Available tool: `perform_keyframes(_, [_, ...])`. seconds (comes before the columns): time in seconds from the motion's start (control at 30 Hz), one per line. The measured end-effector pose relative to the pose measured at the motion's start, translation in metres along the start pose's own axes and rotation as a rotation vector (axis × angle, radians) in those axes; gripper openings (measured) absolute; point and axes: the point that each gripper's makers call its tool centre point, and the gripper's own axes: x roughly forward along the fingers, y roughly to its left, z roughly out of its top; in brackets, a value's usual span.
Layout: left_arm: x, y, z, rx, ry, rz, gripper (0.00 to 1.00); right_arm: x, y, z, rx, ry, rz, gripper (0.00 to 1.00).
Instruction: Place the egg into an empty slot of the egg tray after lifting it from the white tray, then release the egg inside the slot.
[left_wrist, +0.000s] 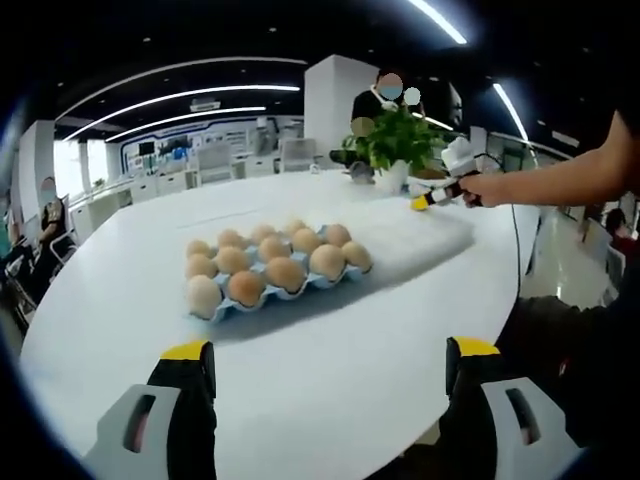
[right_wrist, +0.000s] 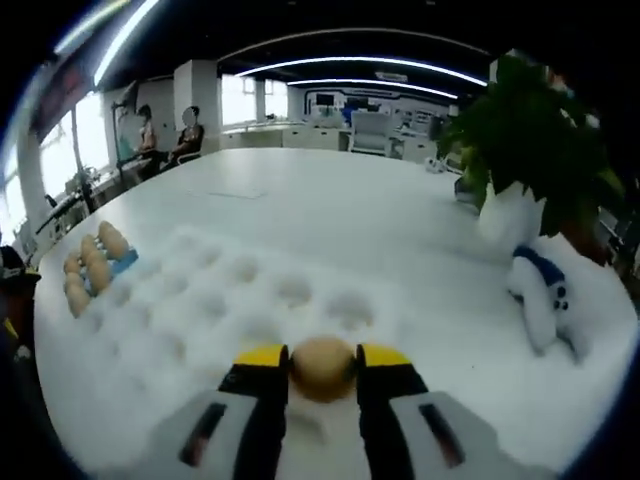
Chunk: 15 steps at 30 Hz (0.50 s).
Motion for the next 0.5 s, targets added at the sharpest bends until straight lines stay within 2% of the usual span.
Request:
perform_keyframes(0.2, [0.005,0.002,0.003,-0.002,0.0,0.005,0.97,0.005,-0.003,0.005,0.02,-0.039,-0.018,0.27])
perform_keyframes(0.37, [0.005,0.003,0.012,0.006,-0.015,0.008,0.97,0.005,-0.005,0.009,0.058,-0.026,-0.017,0.26])
perform_keyframes(0.4, [0.004,0.003,0.013,0.007,-0.015,0.009,0.97,0.005,-0.006,0.01,0.076,-0.021,-0.015,0.26])
perform_keyframes(0.5, [0.003,0.002,0.012,0.011,-0.013,0.009,0.97,-0.001,-0.002,0.013,0.231,-0.038,-0.01,0.26])
